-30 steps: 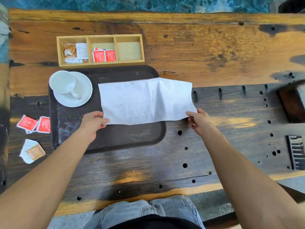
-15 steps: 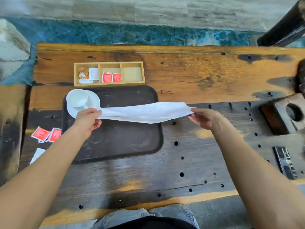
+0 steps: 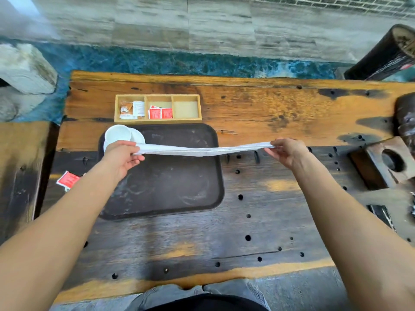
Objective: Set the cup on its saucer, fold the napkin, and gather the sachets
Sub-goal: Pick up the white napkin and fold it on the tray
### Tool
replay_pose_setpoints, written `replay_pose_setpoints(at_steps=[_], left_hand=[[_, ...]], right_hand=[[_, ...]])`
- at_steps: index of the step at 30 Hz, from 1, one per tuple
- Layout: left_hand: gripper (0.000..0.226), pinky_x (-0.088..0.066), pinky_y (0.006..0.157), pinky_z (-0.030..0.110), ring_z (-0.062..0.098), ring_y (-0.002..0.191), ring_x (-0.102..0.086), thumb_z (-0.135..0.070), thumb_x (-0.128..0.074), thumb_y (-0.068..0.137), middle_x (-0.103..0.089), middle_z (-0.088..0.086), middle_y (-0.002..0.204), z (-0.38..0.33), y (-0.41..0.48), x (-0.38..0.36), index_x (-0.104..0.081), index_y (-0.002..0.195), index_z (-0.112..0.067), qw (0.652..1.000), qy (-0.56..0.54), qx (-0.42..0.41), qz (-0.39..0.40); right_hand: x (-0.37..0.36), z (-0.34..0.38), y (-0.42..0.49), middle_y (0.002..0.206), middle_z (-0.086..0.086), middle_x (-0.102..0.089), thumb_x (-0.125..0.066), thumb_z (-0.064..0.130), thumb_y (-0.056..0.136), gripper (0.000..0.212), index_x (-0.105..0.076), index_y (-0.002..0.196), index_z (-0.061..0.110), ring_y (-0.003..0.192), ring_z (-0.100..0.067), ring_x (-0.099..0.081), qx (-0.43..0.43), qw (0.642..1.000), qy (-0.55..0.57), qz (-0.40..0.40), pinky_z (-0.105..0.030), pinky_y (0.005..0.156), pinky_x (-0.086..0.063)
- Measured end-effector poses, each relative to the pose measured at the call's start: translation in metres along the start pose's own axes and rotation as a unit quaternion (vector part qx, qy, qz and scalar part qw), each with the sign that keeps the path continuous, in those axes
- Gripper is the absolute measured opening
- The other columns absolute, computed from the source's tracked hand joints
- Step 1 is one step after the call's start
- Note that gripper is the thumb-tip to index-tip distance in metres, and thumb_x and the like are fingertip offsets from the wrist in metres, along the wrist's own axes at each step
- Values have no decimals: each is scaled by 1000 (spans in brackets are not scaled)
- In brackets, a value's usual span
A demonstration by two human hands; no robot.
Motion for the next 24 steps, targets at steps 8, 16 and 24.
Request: replay_pose_setpoints(at_steps=[8,16,24], left_hand=[[30,-55,63,25,17,59,-72,1,-67,87,-70,12,93,24,-9,25,-67,109,-19,999,3,-35,26],[36,-55,60,32,25,60,-73,5,-72,85,-71,19,83,121,-20,41,-56,116,-2,973,210,83,53],[3,-58,76,39,30,81,-71,-18,-62,82,-74,7,87,122,-6,12,-59,82,-20,799,597,-39,65]], right_hand=[[0,-14,5,96,-10,-55,-55,-18,91,27,-52,88,8,87,-27,-62,26,999,-27,23,-41,72,-62],[57,-115,14,99,-22,-63,-57,-15,93,24,-57,111,1,89,-32,-65,-107,983,-146,-27,-43,71,-65],[80,-158,43,104,-20,-65,-67,-13,86,24,-62,102,4,75,-21,-63,-89,959,-265,-58,-27,58,-61]])
Point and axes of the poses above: each hand's wrist, its own y-axis towards the middle knuckle, its own x-axis out of the back of the hand, z = x × y, the point moved 1 cm from there along y, towards the middle knuckle
